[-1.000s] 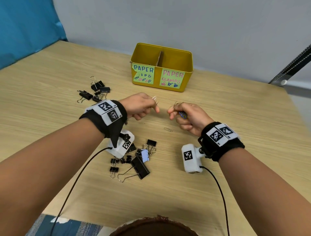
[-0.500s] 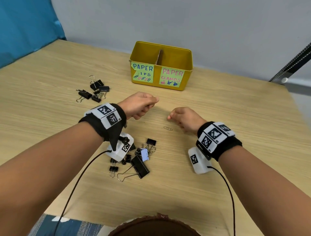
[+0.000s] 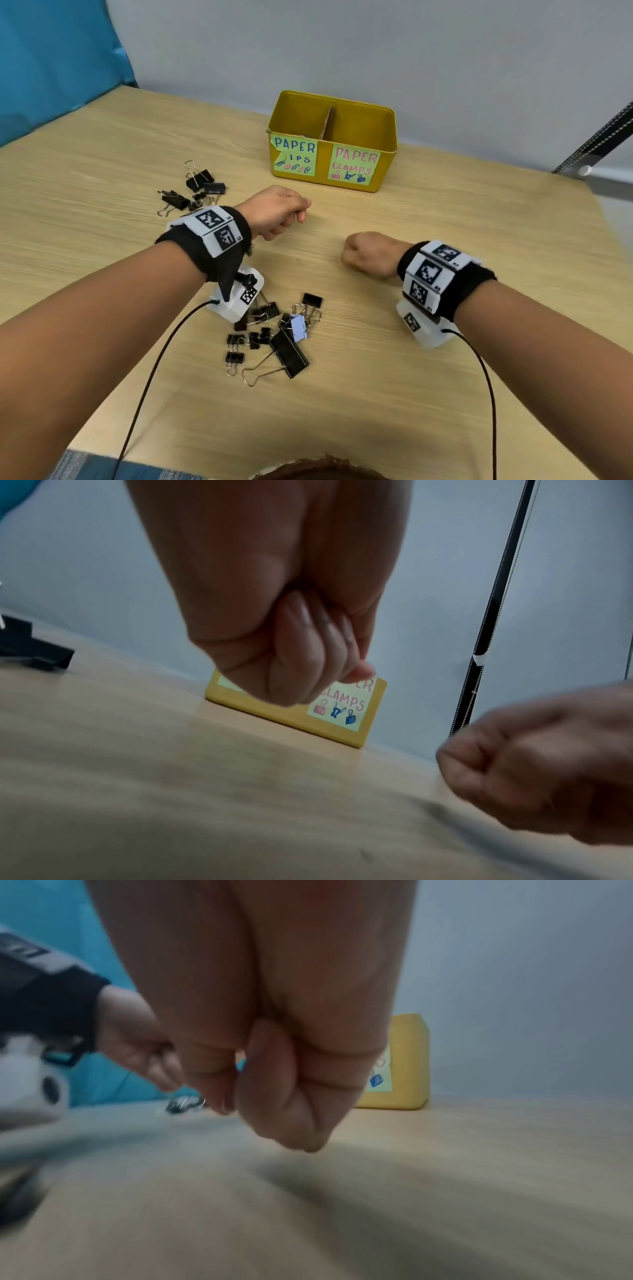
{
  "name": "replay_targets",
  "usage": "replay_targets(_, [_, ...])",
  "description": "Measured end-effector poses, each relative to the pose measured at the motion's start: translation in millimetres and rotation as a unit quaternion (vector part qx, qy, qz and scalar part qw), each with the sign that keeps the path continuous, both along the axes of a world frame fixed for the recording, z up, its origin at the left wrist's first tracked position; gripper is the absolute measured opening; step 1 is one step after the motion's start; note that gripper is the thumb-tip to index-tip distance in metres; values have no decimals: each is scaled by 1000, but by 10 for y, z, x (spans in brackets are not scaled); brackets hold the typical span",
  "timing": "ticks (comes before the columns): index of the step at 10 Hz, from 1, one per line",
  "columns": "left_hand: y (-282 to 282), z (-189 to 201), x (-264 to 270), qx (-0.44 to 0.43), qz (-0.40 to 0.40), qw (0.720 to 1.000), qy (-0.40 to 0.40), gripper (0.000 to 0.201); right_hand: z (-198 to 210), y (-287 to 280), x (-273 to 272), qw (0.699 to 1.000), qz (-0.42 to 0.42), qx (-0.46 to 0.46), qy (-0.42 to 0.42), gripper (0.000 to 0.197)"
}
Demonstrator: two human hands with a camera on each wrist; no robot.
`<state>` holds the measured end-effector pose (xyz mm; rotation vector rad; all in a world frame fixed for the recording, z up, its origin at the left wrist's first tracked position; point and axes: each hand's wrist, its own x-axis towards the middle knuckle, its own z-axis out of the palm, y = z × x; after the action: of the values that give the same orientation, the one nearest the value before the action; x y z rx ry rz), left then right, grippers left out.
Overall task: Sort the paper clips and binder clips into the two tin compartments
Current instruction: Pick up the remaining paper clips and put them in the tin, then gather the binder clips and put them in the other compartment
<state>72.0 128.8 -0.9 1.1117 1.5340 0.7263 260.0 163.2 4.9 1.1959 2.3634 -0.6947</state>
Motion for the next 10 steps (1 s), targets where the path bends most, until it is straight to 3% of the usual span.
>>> replay_targets(1, [170,162,-121,11,23,1000,6,29,316,270,-162,949,-176,-154,210,21])
replay_targets(2, [386,431,-224,29,61,998,-4,27,653,629,-443,850,-280,-229,382,27])
replay_targets(3, [624,664,-262,31,111,993,-25,34,866,914,-764,786,-325,-235,470,28])
replay_targets(4, [825,804,-257,23,158,986,-44,37,890,1114,-1052,751,-368,-233,496,27])
replay_targets(6, [1059,888,-200,-7,182,979,-93,31,730,1342,-1389,803,-386,-163,423,22])
replay_targets(7, [977,954,-136,18,198,973,-120,43,762,1365,-1376,814,-387,-168,400,25])
replay_targets(8, [827,1003,-208,35,192,978,-80,55,782,1315,-1307,823,-361,-158,409,48])
replay_targets(9, [507,955,-239,83,137,987,32,19,874,961,-1091,851,-307,-120,408,29])
replay_targets(10, [-50,794,-243,5,-32,983,180,52,817,467,-706,950,-146,-113,251,40])
